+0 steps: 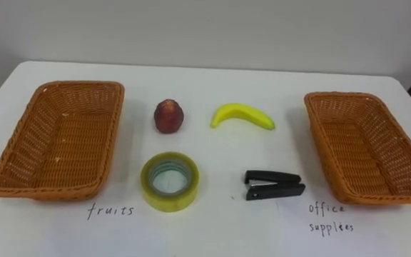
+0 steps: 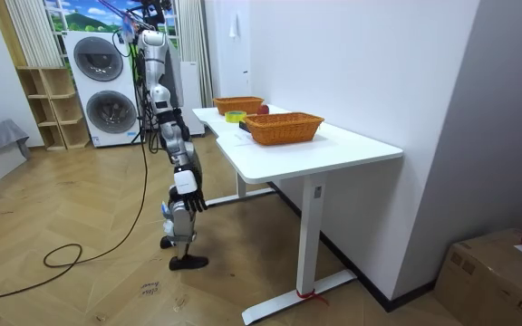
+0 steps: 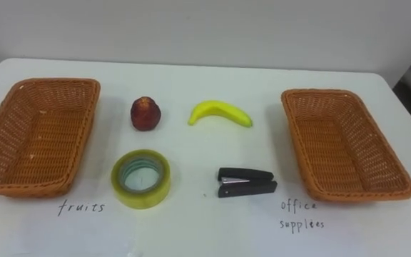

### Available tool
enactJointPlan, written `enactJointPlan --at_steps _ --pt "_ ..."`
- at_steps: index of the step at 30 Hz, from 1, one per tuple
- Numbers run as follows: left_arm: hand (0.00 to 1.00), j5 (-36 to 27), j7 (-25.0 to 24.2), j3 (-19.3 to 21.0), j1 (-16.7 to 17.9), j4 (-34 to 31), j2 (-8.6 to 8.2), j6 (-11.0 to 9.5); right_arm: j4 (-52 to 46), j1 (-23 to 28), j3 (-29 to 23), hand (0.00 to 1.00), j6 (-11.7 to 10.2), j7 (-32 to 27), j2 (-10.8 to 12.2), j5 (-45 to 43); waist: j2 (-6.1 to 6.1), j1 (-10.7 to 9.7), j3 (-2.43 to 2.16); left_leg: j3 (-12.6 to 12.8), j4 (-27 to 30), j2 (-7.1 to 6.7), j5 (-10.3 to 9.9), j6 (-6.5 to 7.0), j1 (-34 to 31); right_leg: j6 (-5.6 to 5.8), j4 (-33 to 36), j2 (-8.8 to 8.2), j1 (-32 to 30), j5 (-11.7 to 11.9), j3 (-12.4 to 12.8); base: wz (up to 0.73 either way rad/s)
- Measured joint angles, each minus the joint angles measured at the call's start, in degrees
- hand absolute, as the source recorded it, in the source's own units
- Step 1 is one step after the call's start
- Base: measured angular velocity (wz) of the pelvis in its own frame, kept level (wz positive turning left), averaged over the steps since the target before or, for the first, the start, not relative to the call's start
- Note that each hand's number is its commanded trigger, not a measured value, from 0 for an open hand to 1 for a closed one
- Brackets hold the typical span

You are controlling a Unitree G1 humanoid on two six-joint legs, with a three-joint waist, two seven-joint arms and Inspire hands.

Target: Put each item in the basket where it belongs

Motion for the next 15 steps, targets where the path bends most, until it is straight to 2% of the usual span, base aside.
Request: enactJointPlan --at_steps 4,5,7,11,12,15 --pt "0.00 0.0 0.6 1.7 0.4 0.2 -0.03 -0.4 -0.2 0.5 -4.5 0.00 0.5 0.1 0.0 6.4 -0.05 -1.5 0.03 0.1 0.0 -0.01 0.0 0.00 0.6 -0.01 0.0 -0.01 0.2 0.0 0.0 -0.01" --pt "0.00 0.0 0.7 2.0 0.4 0.2 -0.03 -0.4 -0.2 0.5 -5.3 0.00 0.5 0.0 0.0 7.2 -0.33 -1.7 0.17 0.1 0.0 -0.01 0.0 0.00 0.7 -0.02 0.0 -0.02 0.2 -0.1 0.0 -0.03" --pt "0.00 0.0 1.0 3.6 0.4 0.1 -0.05 -1.1 -0.2 0.4 -9.9 0.00 0.5 -0.5 0.0 10.4 -0.51 -2.4 0.30 0.1 -0.1 -0.01 0.0 0.00 1.0 -0.01 0.3 -0.05 0.1 -0.4 0.3 0.00" --pt "0.00 -0.3 2.6 5.0 0.8 0.3 0.08 -2.9 -1.6 0.4 -14.6 0.00 -0.2 -3.6 -0.1 15.0 -0.22 -3.1 0.17 0.2 -0.6 0.02 0.0 -0.01 1.1 -0.03 1.2 0.08 -0.4 -0.8 0.7 -0.02" --pt "0.00 -0.5 3.1 5.5 0.8 0.6 0.08 -3.3 -3.2 0.8 -16.3 0.00 -0.2 -5.1 -0.1 16.1 -0.01 -3.2 0.01 0.3 -1.0 0.04 0.0 -0.01 1.0 -0.08 1.6 0.08 -0.7 -0.8 0.8 -0.10" --pt "0.00 -1.7 3.7 6.4 1.7 0.6 0.28 -3.5 -8.0 1.1 -20.6 0.00 -0.5 -8.4 -0.4 17.3 0.40 -3.6 -0.23 1.3 -0.8 0.05 0.0 -0.03 0.9 -0.24 3.0 -0.01 -1.8 -1.1 1.4 -0.16"
